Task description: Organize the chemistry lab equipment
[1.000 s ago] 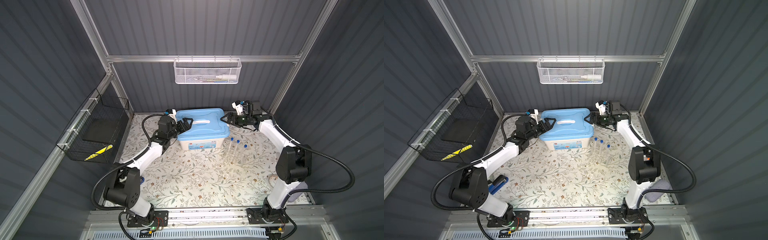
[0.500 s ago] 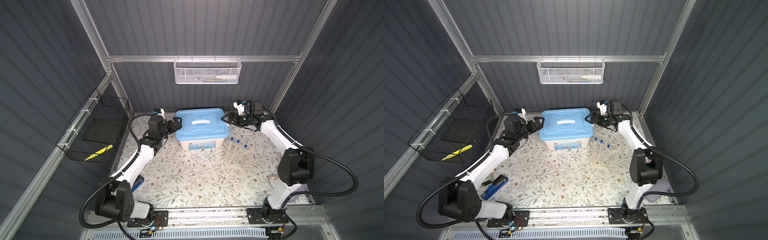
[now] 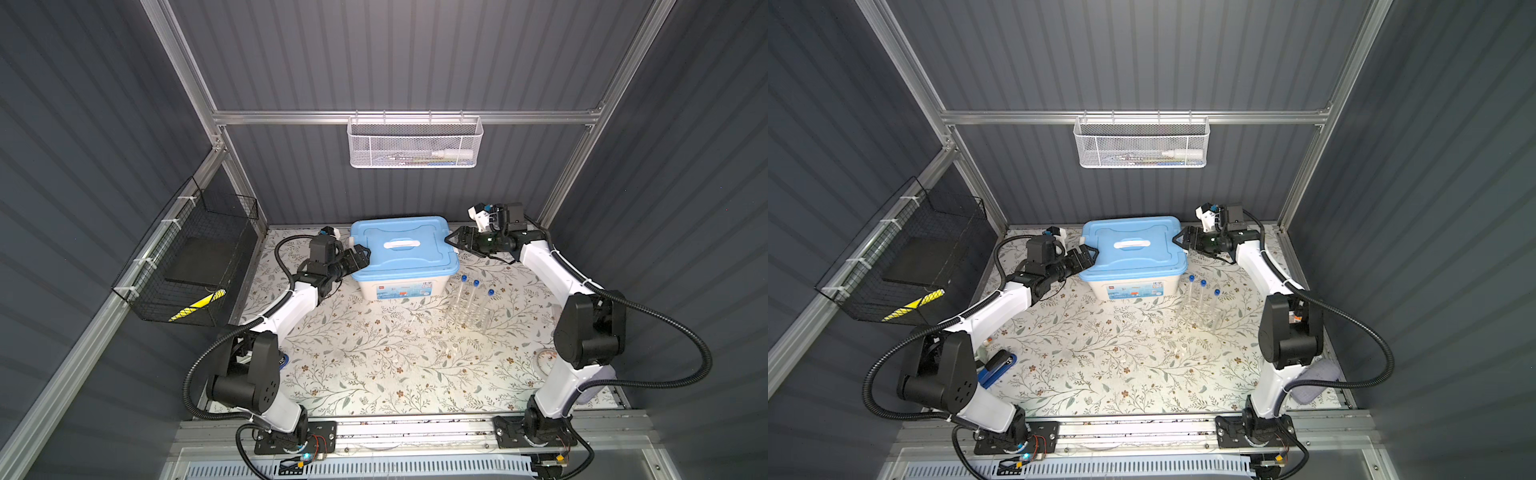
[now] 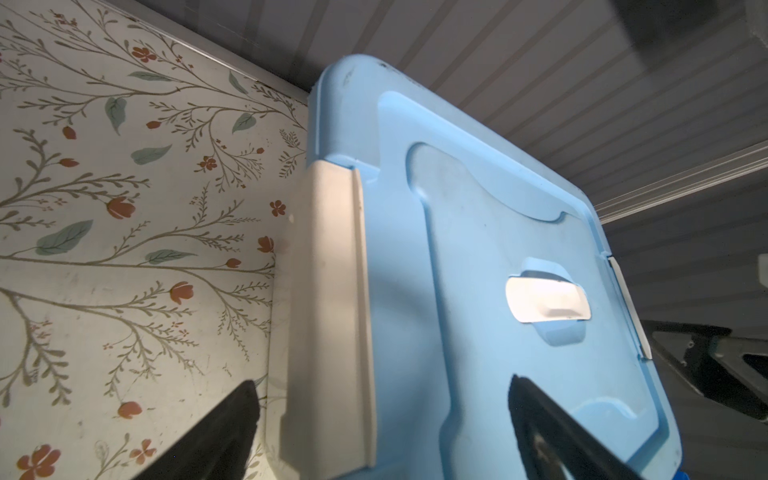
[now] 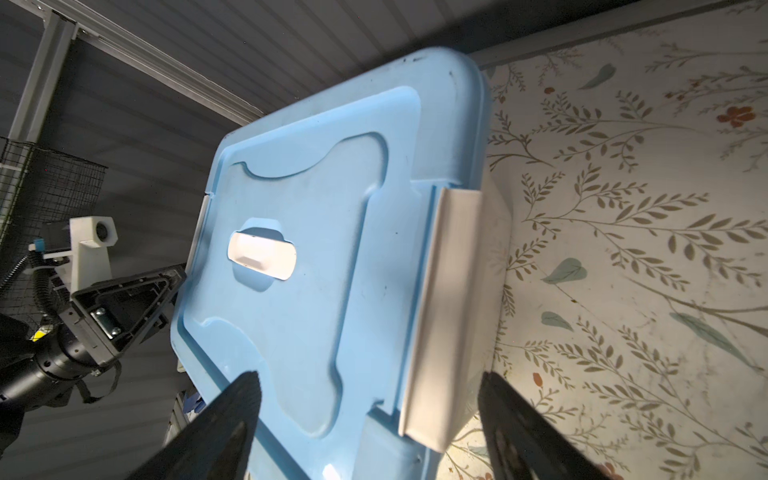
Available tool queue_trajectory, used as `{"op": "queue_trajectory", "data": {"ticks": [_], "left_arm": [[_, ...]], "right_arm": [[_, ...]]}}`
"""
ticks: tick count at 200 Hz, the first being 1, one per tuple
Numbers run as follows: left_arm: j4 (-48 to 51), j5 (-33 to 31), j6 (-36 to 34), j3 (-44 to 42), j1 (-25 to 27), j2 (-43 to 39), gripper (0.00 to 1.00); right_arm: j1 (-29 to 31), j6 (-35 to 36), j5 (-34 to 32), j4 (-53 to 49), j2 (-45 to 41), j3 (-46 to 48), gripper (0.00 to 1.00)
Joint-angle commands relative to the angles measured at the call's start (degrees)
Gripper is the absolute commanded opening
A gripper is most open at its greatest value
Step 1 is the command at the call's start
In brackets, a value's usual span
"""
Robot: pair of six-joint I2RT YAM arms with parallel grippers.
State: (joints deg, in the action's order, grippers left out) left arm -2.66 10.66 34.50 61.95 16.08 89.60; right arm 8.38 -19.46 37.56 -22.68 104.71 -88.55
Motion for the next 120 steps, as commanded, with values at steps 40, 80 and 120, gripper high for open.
{"op": "queue_trajectory", "data": {"ticks": [40, 80, 120], "left_arm": [[-0.62, 1.86, -0.51, 2.03, 0.09, 0.22, 0.93], [-0.17, 1.95, -1.06, 2.87, 0.77, 0.84, 0.92], [-0.03, 1.60, -1.24, 3.98, 2.09, 1.95, 0.91]], "right_arm": [[2.75, -0.71, 1.66, -1.38, 1.55, -2.92, 0.79], [3.83, 0.52, -0.84, -3.65, 1.10, -4.39, 0.78], [4.49, 1.09, -0.91, -5.66, 1.34, -6.09, 0.77]]}}
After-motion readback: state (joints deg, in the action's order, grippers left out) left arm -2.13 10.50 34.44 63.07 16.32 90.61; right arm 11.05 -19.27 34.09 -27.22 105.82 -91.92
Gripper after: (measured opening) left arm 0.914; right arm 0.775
